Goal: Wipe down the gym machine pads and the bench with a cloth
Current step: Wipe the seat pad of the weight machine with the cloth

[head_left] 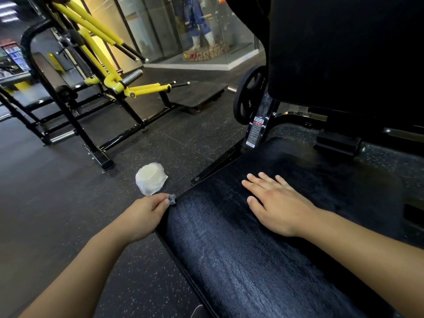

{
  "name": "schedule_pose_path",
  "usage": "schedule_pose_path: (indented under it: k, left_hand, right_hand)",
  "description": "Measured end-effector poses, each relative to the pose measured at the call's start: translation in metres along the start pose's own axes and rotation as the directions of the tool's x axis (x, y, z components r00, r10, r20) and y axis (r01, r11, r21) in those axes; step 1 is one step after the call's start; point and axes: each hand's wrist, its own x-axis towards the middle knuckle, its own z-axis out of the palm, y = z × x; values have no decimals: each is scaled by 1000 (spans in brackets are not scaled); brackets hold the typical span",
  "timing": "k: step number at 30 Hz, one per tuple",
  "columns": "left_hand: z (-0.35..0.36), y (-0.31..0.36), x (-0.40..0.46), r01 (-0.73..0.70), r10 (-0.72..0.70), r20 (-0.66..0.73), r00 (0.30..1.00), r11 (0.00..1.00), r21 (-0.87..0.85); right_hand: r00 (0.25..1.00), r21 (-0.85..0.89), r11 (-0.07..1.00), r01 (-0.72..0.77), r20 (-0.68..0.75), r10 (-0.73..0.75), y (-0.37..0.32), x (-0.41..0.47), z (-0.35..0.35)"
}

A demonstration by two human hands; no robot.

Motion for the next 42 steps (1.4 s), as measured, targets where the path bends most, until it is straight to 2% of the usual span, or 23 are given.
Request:
schedule_pose_path:
  k: [5,9,14,19,25,29,33,35,38,42]
  left_hand:
    - [3,22,22,-3,4,28,1000,1000,-31]
    - [11,29,14,30,-35,-66,997,998,-62]
    - [32,21,-8,171,-207,-275,939,974,-149]
    - [44,29,-25,253,-389,-343,855,890,-379]
    - [68,56,-57,273,-565,-281,776,702,-658]
    - [87,81,-87,273,-602,-185,777,586,-763]
    - [111,112,-125,258,-613,-118,781,490,-833]
    - [126,130,-145,299,-658,-76,749,439,-847]
    - [136,145,-159,301,-724,-84,684,385,-872]
    - [123,136,-141,228,-691,-88,717,352,-908]
  right_hand:
    - [1000,-10,1000,-11,7,11,-3,-1,-1]
    - [1000,-17,1000,-15,21,15,-2,0,-1]
    - [1000,-19,1000,-14,17,15,-3,-1,0]
    - [1000,-17,1000,-17,22,18,-2,-1,0]
    - [1000,-15,1000,-15,26,15,-3,-1,-1]
    - [1000,-16,1000,-12,20,12,-3,0,1]
    - [1000,-22,1000,-9,15,10,-1,1,3]
    - [1000,-24,1000,-9,15,9,-1,1,2]
    - [1000,-26,1000,-4,10,4,-1,2,2]
    - [1000,-33,999,-3,8,4,-2,2,1]
